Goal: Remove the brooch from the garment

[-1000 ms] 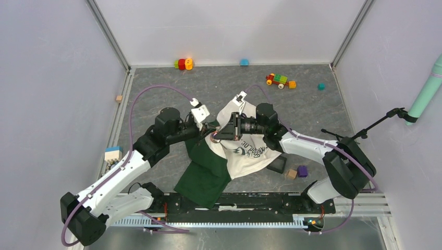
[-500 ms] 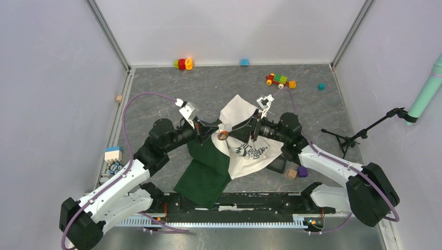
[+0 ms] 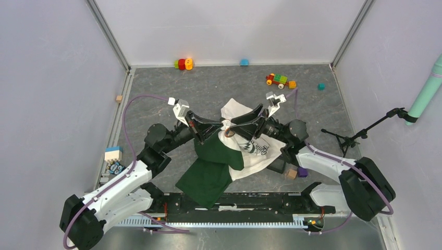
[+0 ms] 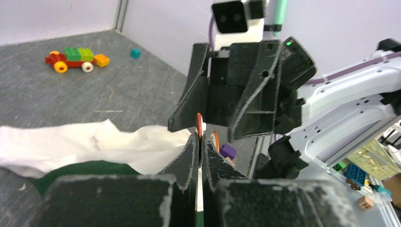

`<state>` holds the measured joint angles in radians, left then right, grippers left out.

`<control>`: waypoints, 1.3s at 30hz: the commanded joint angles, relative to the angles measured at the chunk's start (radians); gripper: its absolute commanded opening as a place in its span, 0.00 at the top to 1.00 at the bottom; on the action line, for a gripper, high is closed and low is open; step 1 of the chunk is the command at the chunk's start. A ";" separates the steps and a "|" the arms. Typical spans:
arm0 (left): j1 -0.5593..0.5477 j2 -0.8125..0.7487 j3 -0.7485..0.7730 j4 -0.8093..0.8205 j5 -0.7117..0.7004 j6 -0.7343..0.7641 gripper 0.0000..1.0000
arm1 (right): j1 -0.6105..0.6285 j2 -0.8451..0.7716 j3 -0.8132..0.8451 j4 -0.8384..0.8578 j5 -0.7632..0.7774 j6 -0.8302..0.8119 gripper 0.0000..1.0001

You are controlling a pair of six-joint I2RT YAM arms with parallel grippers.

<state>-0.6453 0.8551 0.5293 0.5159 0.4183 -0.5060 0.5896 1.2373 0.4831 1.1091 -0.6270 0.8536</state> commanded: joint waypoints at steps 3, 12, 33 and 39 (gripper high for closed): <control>0.011 0.011 0.019 0.210 0.025 -0.096 0.98 | -0.006 0.092 0.062 0.233 -0.014 0.168 0.42; 0.015 0.044 0.031 0.262 0.072 -0.095 0.98 | -0.004 0.141 0.103 0.267 -0.049 0.245 0.52; 0.022 -0.005 0.028 0.256 0.058 -0.056 0.98 | -0.011 0.164 0.057 0.362 -0.071 0.334 0.56; 0.022 0.012 0.041 0.254 0.079 -0.052 0.98 | -0.008 0.174 0.082 0.297 -0.088 0.312 0.61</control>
<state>-0.6273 0.8726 0.5293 0.6865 0.4808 -0.5640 0.5816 1.3994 0.5457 1.3975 -0.6819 1.1790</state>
